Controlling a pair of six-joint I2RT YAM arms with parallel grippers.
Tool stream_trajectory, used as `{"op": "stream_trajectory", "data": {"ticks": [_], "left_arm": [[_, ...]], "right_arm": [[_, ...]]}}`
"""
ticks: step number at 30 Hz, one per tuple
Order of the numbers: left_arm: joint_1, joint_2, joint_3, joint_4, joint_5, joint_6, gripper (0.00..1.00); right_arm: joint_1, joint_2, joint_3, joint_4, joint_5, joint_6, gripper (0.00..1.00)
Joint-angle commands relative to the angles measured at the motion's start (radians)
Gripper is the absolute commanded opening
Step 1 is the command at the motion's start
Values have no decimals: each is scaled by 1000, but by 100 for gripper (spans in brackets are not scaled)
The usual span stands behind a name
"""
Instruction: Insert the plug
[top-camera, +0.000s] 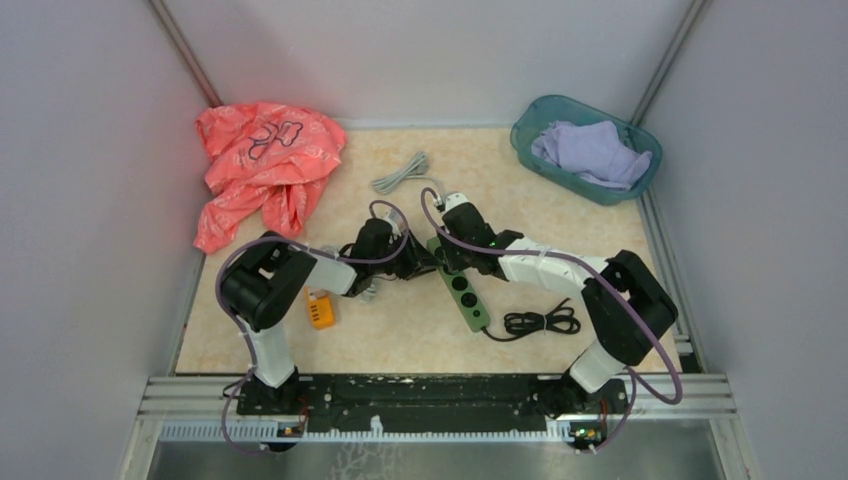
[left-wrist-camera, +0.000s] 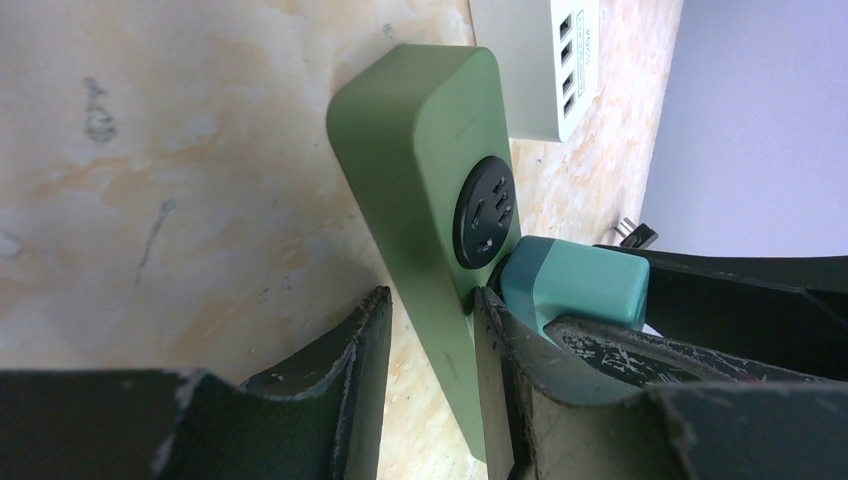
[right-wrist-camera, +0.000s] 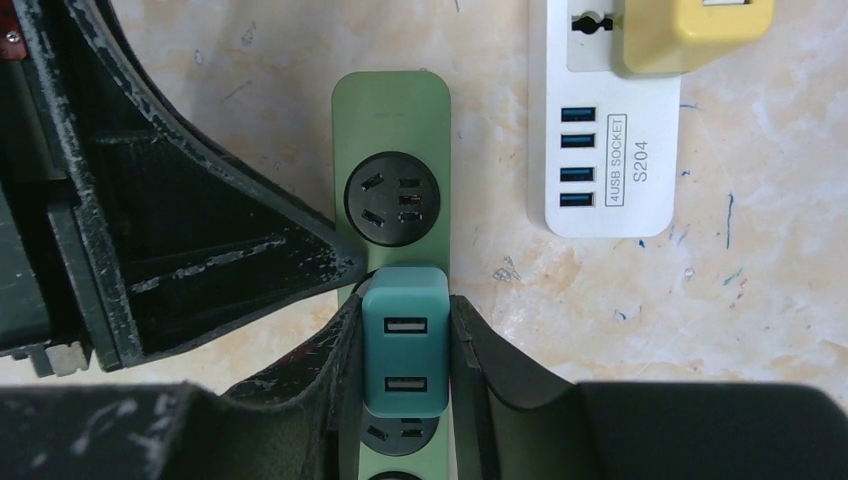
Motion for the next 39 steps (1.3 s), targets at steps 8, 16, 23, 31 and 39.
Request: {"op": "stream_trajectory", "data": {"ticks": [8,16,23,31,39], "left_arm": [[-13,74,18,-10,8,-13,34],[-11,81,16,-3,6,-12,31],[-12,78,13,-2,8,-13,31],[-13,78,8,0,7,-12,31],[-13,78,8,0,6,-9,31]], "right_arm": [[67,279,-130,-249,-283,19,0],[105,279,-172,-264,-287,67,0],[118,183,-145,-265,-183,78,0],[118,14,-46,-241,-37,74,6],[119,-60,51,-225,24,45,38]]}}
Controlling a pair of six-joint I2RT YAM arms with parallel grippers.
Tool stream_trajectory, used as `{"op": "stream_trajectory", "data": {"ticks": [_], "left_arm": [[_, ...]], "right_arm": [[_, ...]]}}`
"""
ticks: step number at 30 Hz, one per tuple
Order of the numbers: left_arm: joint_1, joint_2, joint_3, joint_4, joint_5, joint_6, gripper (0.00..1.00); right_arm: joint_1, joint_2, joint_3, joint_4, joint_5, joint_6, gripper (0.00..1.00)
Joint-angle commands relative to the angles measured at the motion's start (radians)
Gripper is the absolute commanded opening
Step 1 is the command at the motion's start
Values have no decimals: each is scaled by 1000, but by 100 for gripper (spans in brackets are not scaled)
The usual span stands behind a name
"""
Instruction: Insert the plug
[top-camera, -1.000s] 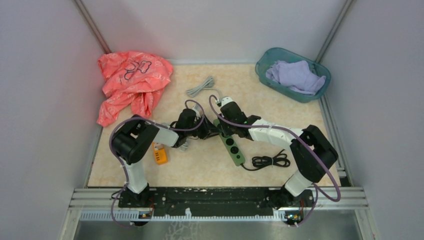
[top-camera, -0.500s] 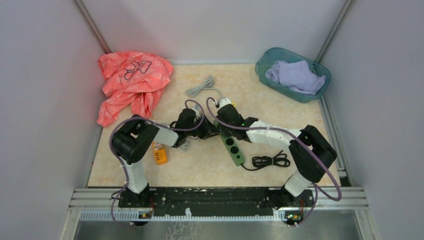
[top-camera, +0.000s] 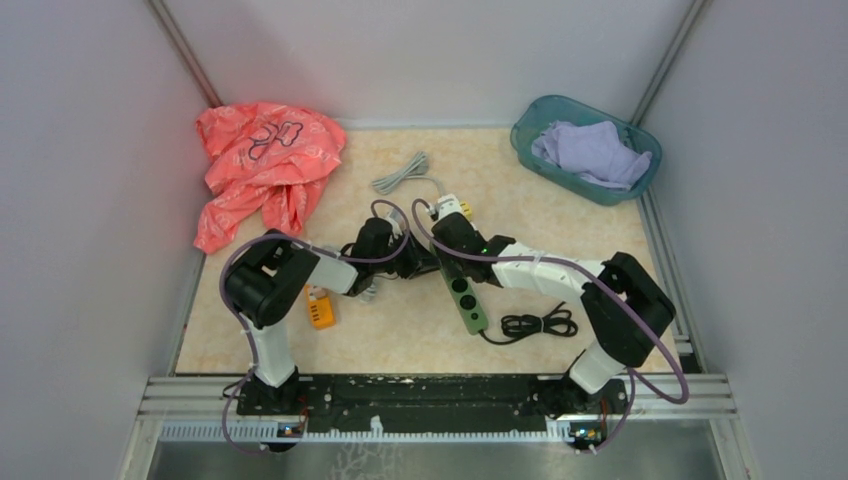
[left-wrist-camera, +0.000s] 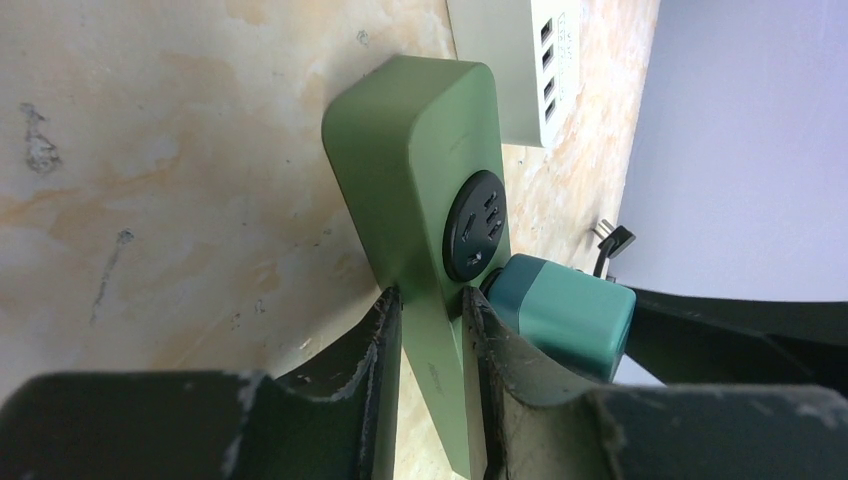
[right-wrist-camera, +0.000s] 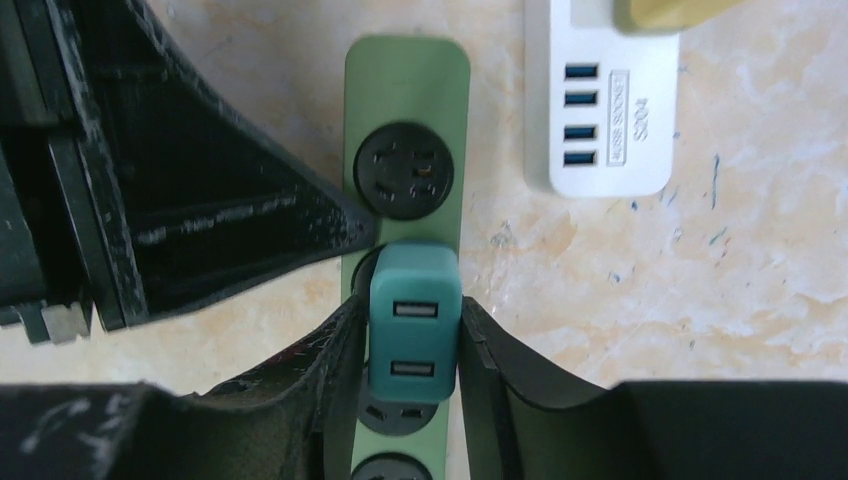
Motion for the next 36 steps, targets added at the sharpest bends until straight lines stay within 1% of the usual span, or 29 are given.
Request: {"op": "stream_trajectory", "data": {"ticks": [1,4,7,13,23,29,32,34,36], "left_arm": [[-14,43,-11,-36,-22,19,31],[-15,44,-11,-36,-22,19,31],[-14,44,-11,-37,-23,21,31],[-15,43,-9,-37,-23,21,31],[-15,42,-2,-47,-21,20,31],[-16,43,5,-54,-21,21,31],[-16,43,5,-56,-20,21,31],[-16,45,5,-56,-22,21,31],[-17,49,8,-56,-18,20,31]], "right_arm": [[54,-41,36,-178,-88,29,41],[53,-62,66,-178,-74,25,48],[53,-82,99,-189,-58,22,52],[32,-95,158,-214,-15,21,54],[-3,5,245,-272,-2,1,46],[-21,44,256,-302,10,5,45],[-26,62,255,-308,7,5,41],[-28,66,254,-306,4,5,36],[-31,90,255,-304,-4,5,28]]}}
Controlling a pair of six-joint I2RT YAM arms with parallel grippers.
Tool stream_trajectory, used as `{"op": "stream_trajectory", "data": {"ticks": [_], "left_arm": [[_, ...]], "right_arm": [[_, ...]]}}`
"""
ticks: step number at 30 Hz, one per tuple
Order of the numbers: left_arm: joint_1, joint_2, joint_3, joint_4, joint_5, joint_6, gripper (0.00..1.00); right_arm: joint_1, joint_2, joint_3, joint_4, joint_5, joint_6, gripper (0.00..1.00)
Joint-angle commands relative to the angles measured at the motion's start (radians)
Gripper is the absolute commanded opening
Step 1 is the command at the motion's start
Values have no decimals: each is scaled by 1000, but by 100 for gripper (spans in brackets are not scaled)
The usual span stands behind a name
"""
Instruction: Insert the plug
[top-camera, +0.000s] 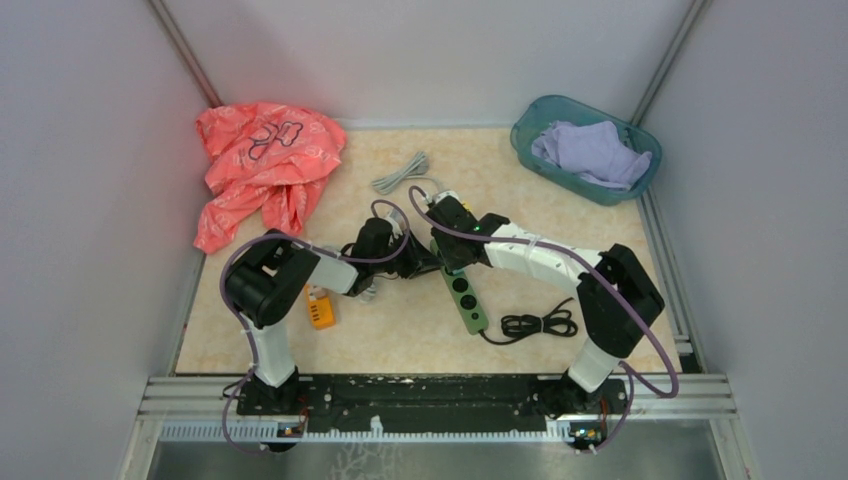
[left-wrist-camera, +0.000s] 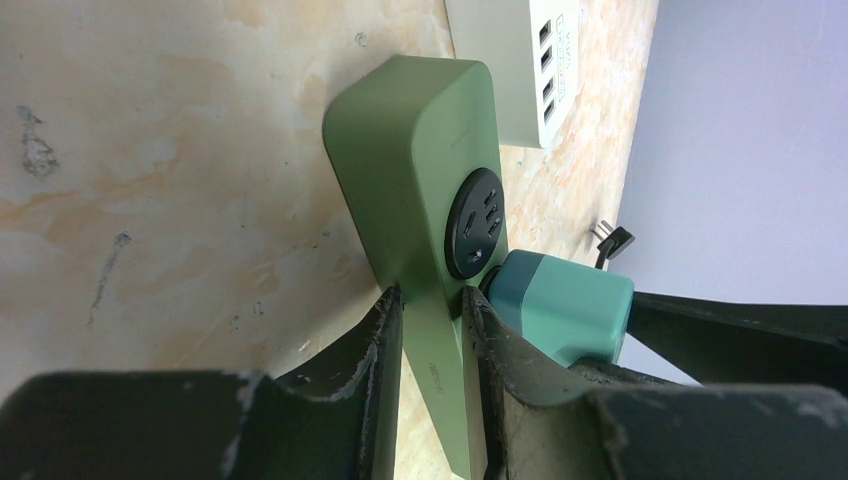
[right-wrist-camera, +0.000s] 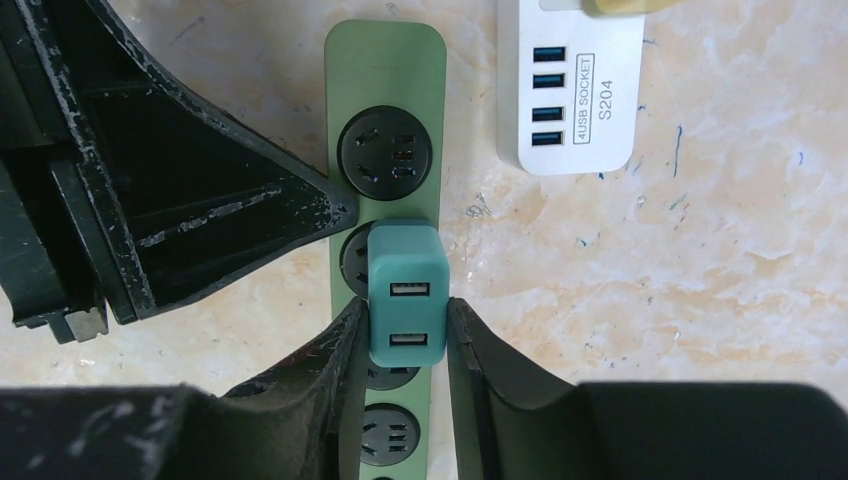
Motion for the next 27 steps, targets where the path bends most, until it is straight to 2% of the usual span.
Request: {"op": "stream_trajectory", "data": {"ticks": [1,4,7,8,18,23,27], "left_arm": [[-16,49,8,-62,-15,19,31],[-16,48,9,-62,-15,19,31],[-16,46,8,-63,-17,18,31],[-16,44,8,-64,-18,19,31],[-16,44,10,-64,-20,19,31],[-16,47,13,-65,-22,19,31],[-16,40,7,-68,-23,18,31]], "right_arm": [[-10,43,47,2,3,-5,25],[-10,66,47,-9,-23,-12,17],[-10,94,42,-35,-36,-27,2],[-10,103,34,-42,-38,-30,0],[3,133,-128,-53,-60,-36,0],[48,187,-111,-56,-80,-38,0],[29,196,-149,-26,-120,-23,0]]}}
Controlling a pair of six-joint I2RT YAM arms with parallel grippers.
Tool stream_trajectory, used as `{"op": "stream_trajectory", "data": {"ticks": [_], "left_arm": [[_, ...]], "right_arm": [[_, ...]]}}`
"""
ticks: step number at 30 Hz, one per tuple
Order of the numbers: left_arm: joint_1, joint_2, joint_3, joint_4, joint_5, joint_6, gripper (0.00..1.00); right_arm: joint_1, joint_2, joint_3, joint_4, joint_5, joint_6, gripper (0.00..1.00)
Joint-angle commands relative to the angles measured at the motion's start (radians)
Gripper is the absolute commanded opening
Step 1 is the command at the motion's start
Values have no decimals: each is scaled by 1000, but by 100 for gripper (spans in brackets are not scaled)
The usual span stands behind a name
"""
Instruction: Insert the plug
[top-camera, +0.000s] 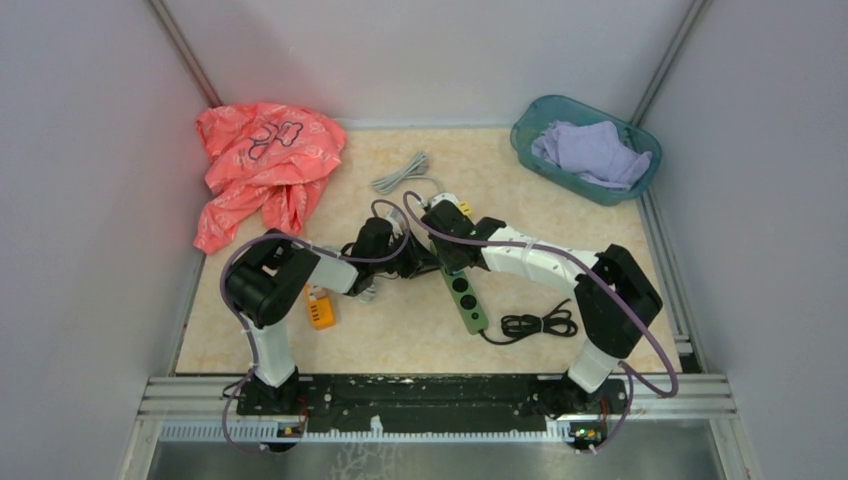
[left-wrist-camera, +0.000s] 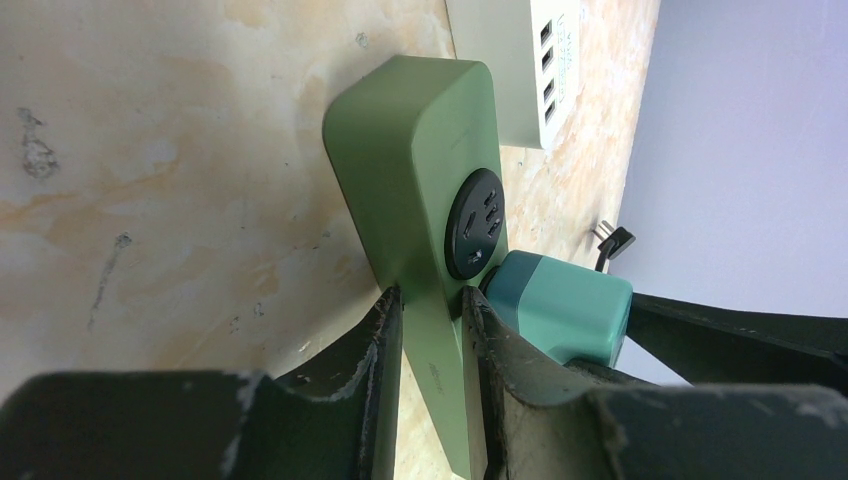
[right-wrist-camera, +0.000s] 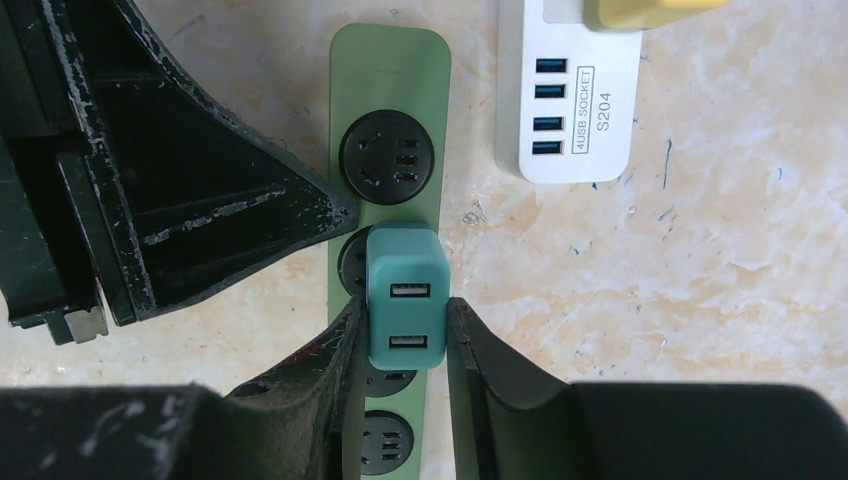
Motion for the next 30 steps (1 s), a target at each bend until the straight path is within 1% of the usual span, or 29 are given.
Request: {"op": "stream_trajectory", "data": {"ticks": [1,7,15,21,22,27,30], "left_arm": [[-16,37,2,-63,-23,19,31],[-16,36,2,-63,-24,19,31],[-16,30,1,-64,-26,19,31],[-17,31,2,-66,-31,20,31],[-18,33,4,-67,-30,19,31],[-18,32,5,-72,-30,18,32],[-18,22,4,-76,-34,23,36]], "right_arm": [[-14,166,-141,-50,-160,9,0],[-100,134,-209,-30,-194,21,0],[-33,176,-149,-45,-183,18,0],[2,89,-94,-35,-123,37,0],[8,77,-82,-31,-119,36,1],[22,26,-20,-13,-66,45,23],[22,-37,-13,11,-44,51,31]]}}
